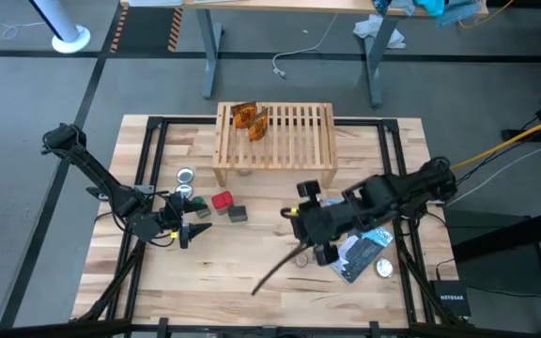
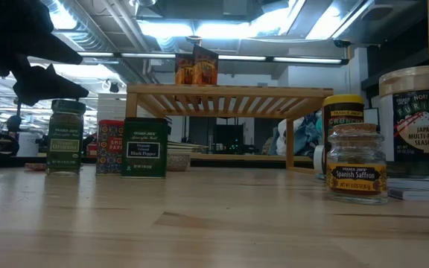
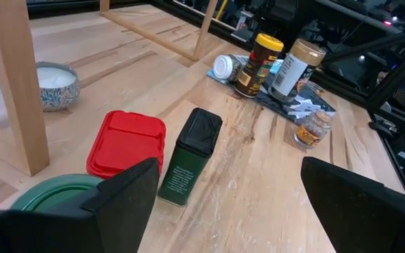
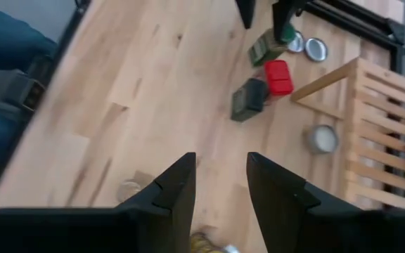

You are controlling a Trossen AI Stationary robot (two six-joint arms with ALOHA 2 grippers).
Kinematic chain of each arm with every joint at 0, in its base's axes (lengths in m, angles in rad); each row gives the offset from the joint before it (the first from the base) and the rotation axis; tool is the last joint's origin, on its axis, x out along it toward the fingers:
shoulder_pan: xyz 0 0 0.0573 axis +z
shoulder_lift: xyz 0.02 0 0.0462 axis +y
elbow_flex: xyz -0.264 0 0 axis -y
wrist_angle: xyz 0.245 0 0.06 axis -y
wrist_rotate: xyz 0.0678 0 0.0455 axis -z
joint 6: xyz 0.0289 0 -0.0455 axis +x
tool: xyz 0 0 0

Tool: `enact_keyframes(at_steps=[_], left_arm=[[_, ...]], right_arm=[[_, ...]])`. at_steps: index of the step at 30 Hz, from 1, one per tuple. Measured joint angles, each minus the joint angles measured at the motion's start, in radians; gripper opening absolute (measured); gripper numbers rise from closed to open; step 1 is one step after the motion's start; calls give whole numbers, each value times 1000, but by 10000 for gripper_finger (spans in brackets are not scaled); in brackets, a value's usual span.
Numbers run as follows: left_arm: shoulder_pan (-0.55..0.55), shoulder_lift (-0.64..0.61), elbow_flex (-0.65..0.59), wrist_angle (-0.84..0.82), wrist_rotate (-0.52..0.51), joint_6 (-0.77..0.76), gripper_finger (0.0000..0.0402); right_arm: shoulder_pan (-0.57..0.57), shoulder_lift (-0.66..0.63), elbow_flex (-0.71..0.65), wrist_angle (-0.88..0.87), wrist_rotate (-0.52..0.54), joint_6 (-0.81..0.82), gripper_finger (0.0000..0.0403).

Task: Shelf spices
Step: Put the red seasoning can on the shelf

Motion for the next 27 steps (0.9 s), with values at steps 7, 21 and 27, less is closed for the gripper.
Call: enact_keyframes(at_steps=[7, 21, 27], left_arm=[[30, 0, 0, 10, -49, 75, 340], [131, 0, 0, 96, 205, 114, 340], [190, -4, 9, 141, 205, 286, 340]], right_arm=[[74, 0, 0, -49, 58, 178, 134], [215, 0, 1, -215, 257, 423, 133], [234, 0, 0, -216, 280, 447, 133]])
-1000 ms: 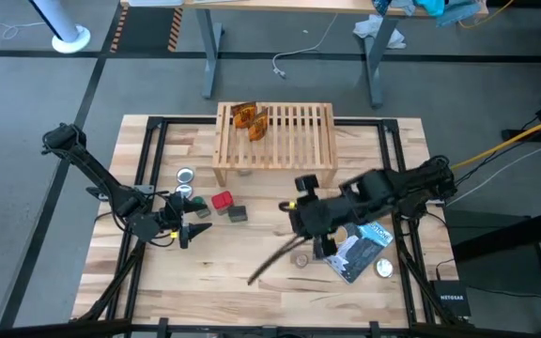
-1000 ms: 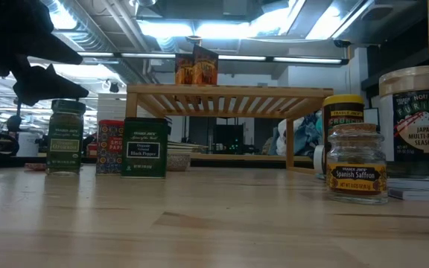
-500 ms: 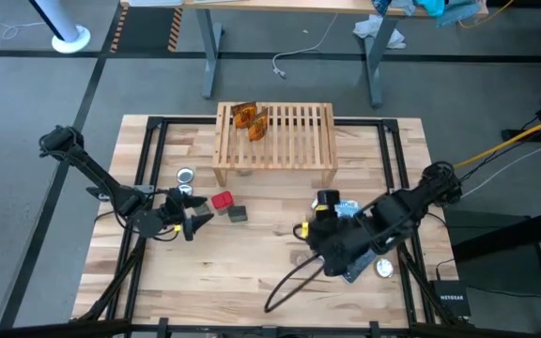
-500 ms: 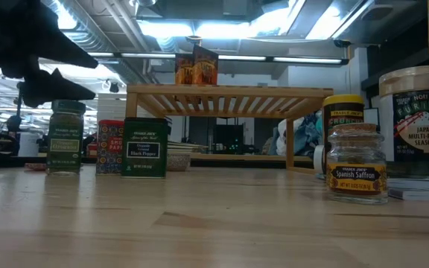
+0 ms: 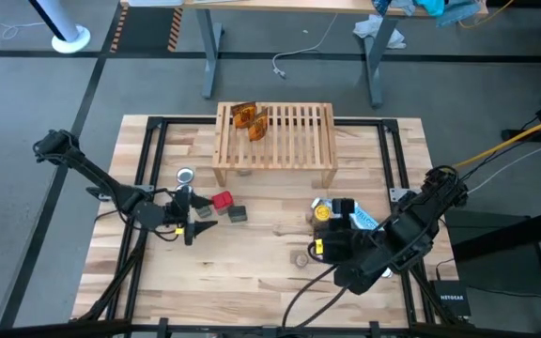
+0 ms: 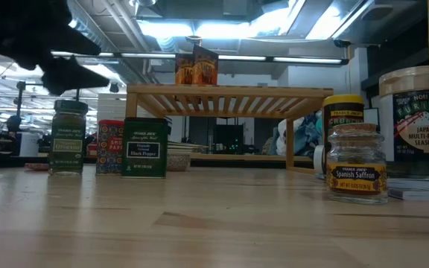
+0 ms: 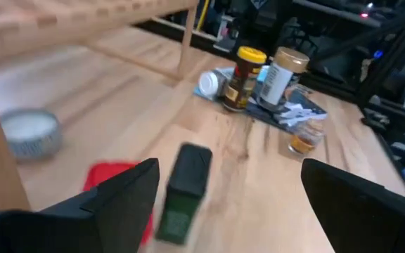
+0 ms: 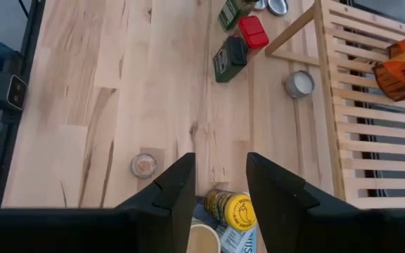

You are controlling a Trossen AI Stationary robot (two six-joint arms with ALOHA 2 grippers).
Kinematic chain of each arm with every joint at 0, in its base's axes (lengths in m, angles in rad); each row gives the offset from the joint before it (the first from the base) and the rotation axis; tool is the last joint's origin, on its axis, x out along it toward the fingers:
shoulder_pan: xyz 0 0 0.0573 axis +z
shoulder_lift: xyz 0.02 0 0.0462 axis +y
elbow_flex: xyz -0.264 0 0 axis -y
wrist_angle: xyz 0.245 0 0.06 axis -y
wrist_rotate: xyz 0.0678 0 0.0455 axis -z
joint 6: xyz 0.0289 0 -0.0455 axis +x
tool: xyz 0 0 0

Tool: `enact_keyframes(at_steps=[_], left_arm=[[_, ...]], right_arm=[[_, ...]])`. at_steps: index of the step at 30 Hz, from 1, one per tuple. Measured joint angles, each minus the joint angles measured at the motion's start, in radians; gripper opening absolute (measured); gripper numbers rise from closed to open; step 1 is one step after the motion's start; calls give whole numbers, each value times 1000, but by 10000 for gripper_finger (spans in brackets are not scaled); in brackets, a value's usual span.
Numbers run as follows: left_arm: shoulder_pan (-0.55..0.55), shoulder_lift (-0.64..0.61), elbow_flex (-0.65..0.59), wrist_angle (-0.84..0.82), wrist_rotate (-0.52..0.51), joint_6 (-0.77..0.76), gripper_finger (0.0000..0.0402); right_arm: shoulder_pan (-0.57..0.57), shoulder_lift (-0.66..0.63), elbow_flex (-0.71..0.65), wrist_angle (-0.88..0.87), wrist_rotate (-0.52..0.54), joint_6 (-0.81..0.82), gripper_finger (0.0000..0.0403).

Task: Shelf spices
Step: Put the red seasoning can on the shelf

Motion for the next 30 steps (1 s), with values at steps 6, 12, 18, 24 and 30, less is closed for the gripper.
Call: enact_keyframes(at_steps=[6, 12, 18, 24, 30], left_arm=[[73, 0, 69, -21, 93, 190, 340], [194, 0, 212, -363, 220, 188, 340], [313, 1, 314, -606, 355, 113, 340], [414, 16, 326, -616, 491, 113, 340], [492, 124, 326, -616, 633, 112, 340]], right_arm=[[5, 0, 0, -1, -3, 34, 133], [5, 0, 0, -1, -2, 53, 133], [5, 0, 0, -1, -2, 53, 133], [4, 0, 0, -1, 6, 51, 133], [5, 0, 0, -1, 5, 51, 133]])
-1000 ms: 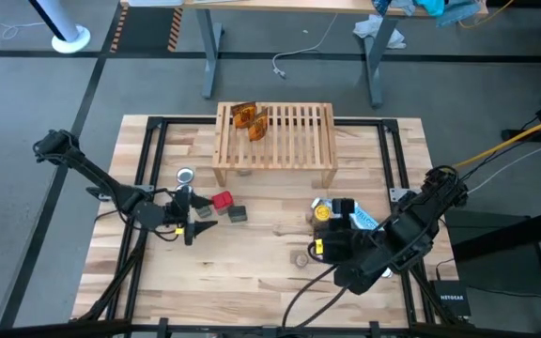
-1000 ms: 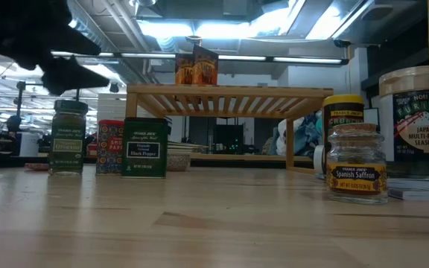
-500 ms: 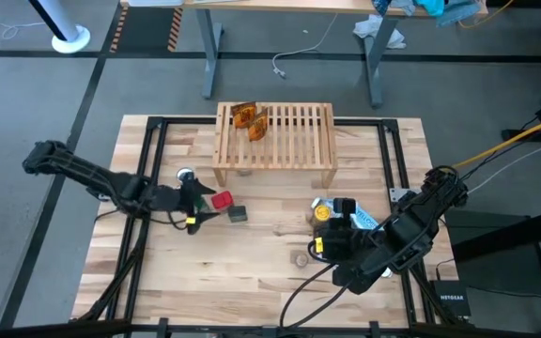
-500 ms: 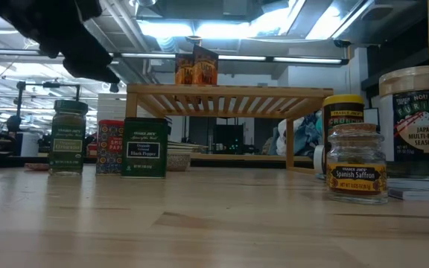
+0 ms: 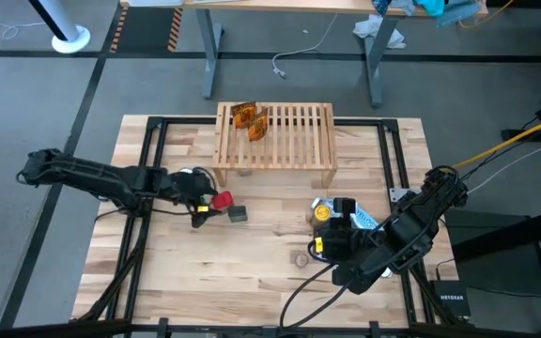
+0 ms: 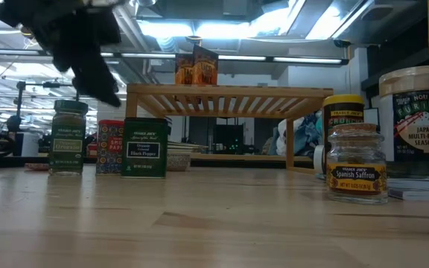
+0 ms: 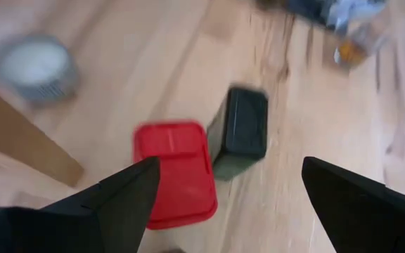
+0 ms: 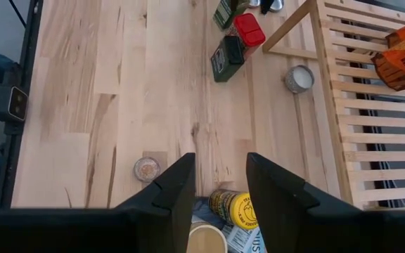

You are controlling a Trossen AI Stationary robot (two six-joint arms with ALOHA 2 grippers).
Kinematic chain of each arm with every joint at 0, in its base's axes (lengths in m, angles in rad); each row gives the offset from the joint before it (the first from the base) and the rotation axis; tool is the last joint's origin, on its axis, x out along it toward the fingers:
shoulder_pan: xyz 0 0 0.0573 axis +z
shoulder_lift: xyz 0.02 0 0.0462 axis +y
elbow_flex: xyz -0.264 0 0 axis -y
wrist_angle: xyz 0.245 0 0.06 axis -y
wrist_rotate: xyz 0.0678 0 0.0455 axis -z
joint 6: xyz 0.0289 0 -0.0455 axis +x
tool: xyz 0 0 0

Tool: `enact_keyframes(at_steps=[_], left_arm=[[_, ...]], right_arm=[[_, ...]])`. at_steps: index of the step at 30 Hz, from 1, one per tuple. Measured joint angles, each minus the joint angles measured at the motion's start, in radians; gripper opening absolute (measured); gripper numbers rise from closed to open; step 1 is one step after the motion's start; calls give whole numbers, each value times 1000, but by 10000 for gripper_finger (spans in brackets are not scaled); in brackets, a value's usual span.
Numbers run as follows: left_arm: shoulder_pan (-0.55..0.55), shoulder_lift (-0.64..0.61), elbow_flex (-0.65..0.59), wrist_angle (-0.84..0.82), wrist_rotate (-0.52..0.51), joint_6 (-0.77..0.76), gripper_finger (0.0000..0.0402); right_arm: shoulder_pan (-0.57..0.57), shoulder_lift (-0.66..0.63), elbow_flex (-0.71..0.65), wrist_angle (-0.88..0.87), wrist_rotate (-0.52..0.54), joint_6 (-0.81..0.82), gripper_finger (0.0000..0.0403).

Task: Shelf spices
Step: Put the red seasoning can on the shelf

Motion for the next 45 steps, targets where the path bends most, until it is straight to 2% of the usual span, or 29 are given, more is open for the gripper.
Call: enact_keyframes(at_steps=[3, 9, 16, 27, 38, 45], left_arm=[[21, 77, 0, 0, 45, 25, 340], [47, 170, 5, 48, 51, 74, 340], [86, 167, 32, 23, 53, 88, 340], [86, 169, 173, -79, 28, 192, 340], [162, 171, 174, -143, 5, 208, 340], [172, 173, 174, -152, 6, 208, 340]], right_arm=[[0, 0, 0, 0, 0, 0, 133], [0, 0, 0, 0, 0, 0, 133], [-1, 0, 0, 0, 2, 0, 133], [0, 0, 0, 0, 2, -1, 133], [0, 0, 0, 0, 2, -1, 133], [0, 0, 0, 0, 2, -1, 133]])
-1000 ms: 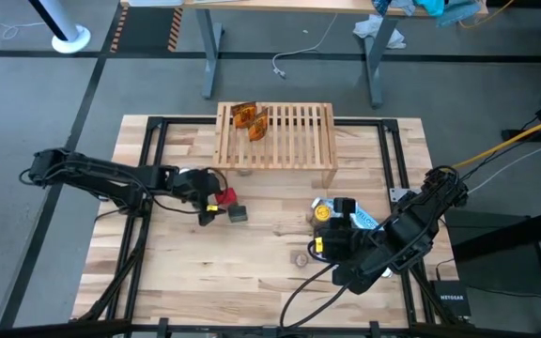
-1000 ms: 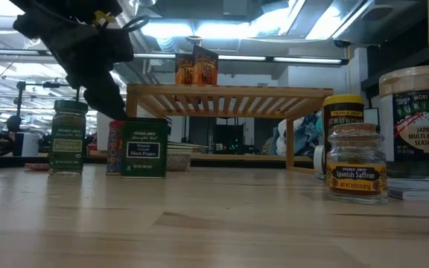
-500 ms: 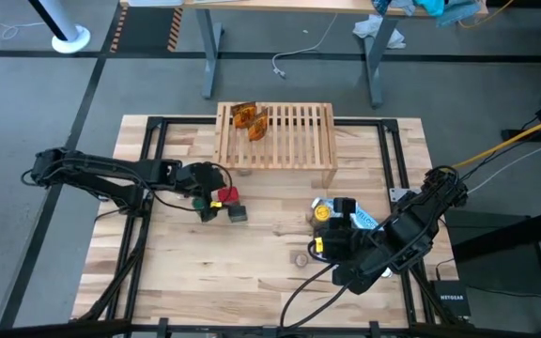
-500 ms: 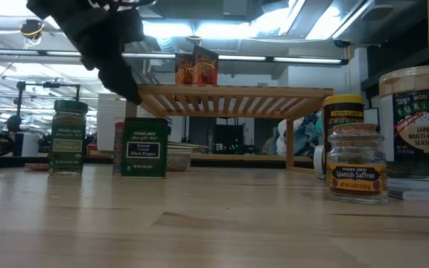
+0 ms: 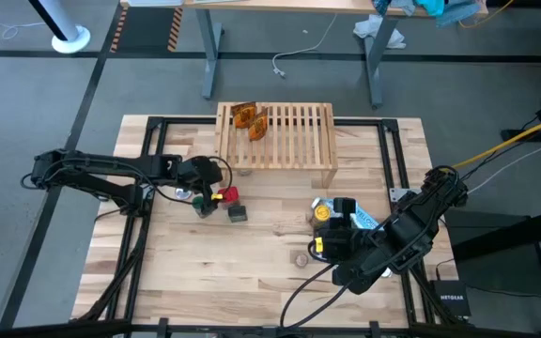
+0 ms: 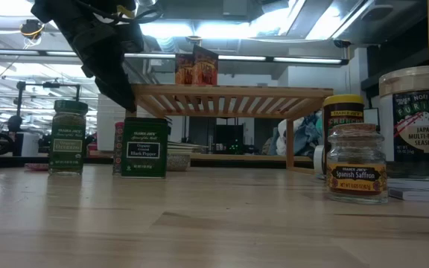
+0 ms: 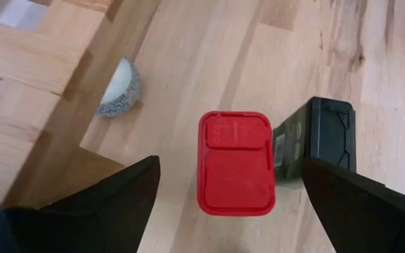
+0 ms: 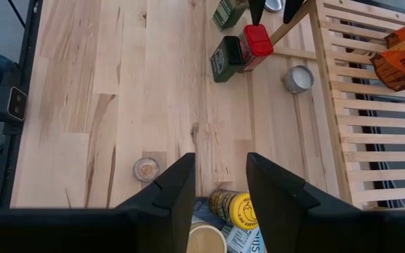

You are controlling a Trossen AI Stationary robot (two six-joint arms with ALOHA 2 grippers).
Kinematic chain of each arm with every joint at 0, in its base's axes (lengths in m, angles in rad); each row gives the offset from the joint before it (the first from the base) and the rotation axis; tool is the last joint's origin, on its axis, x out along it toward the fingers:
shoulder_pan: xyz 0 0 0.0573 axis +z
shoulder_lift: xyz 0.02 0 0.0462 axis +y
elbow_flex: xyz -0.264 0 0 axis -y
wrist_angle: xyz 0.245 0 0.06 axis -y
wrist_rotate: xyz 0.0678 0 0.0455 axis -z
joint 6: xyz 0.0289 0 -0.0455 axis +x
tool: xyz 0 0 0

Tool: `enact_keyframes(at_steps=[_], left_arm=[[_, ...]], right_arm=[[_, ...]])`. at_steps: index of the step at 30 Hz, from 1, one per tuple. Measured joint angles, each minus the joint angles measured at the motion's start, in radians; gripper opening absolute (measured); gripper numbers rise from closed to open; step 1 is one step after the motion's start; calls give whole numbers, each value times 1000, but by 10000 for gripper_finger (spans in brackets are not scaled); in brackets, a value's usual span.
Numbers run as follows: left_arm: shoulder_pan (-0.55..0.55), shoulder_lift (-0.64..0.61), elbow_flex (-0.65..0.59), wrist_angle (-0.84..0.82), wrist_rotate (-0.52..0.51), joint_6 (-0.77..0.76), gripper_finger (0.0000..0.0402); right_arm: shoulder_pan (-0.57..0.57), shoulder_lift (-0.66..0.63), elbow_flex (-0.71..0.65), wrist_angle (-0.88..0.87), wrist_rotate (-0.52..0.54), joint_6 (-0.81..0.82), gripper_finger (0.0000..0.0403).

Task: Shelf spices
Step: Put the red seasoning can on the shelf

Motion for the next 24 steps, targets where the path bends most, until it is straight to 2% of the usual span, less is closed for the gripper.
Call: enact_keyframes(at_steps=[15, 24], left_arm=[[-1, 148, 0, 3, 39, 19, 340], [-4, 177, 0, 10, 39, 20, 340]], right_arm=[[0, 0, 0, 0, -3, 0, 133], [0, 0, 0, 0, -8, 0, 133]])
